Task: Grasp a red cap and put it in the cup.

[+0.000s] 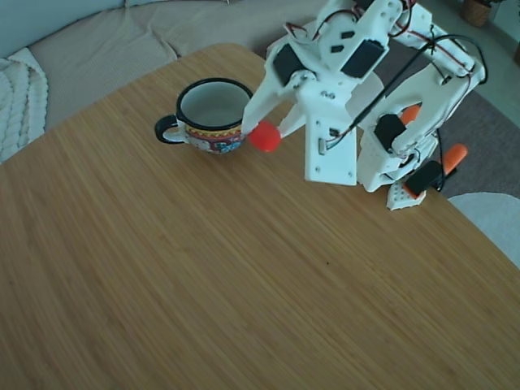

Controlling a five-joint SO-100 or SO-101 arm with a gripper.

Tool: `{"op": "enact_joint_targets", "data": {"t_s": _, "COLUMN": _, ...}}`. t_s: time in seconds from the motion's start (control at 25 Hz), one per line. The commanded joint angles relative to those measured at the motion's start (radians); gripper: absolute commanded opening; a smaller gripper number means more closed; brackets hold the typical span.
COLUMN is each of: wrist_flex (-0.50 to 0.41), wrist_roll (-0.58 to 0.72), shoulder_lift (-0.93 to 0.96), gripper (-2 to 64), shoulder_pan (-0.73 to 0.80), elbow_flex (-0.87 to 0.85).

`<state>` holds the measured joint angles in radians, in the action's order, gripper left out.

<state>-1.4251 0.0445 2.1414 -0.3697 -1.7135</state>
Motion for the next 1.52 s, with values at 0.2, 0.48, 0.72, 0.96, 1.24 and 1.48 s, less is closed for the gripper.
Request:
{"op": "enact_joint_targets", "data": {"t_s": 0.2, "wrist_flex": 0.043, "wrist_roll": 0.006, "shoulder_lift": 0.054, "gripper": 6.8, "shoulder_pan": -0.218, "elbow_flex": -0.115}}
{"op": "enact_joint_targets", "data": {"t_s": 0.48, "wrist_flex": 0.216, "wrist_roll": 0.109, "shoulder_lift": 0.025, "gripper": 6.8, "shoulder_pan": -0.368, "elbow_flex": -0.166}}
{"op": "enact_joint_targets", "data": {"t_s": 0.72, "wrist_flex": 0.241, "wrist_roll": 0.120, "shoulder_lift": -0.183, "gripper": 6.9, "shoulder_pan": -0.423, "elbow_flex": -0.061}}
{"op": "enact_joint_targets", "data": {"t_s": 0.96, "wrist_flex": 0.267, "wrist_roll": 0.120, "shoulder_lift": -0.304, "gripper": 6.9, "shoulder_pan": -0.434, "elbow_flex": 0.051}}
{"op": "enact_joint_targets", "data": {"t_s": 1.24, "wrist_flex": 0.253, "wrist_roll": 0.115, "shoulder_lift": -0.405, "gripper": 6.9, "shoulder_pan": -0.436, "elbow_flex": 0.202}}
{"op": "enact_joint_targets", "data": {"t_s": 1.48, "wrist_flex": 0.253, "wrist_roll": 0.118, "shoulder_lift": -0.476, "gripper": 6.9, "shoulder_pan": -0.512, "elbow_flex": 0.285}}
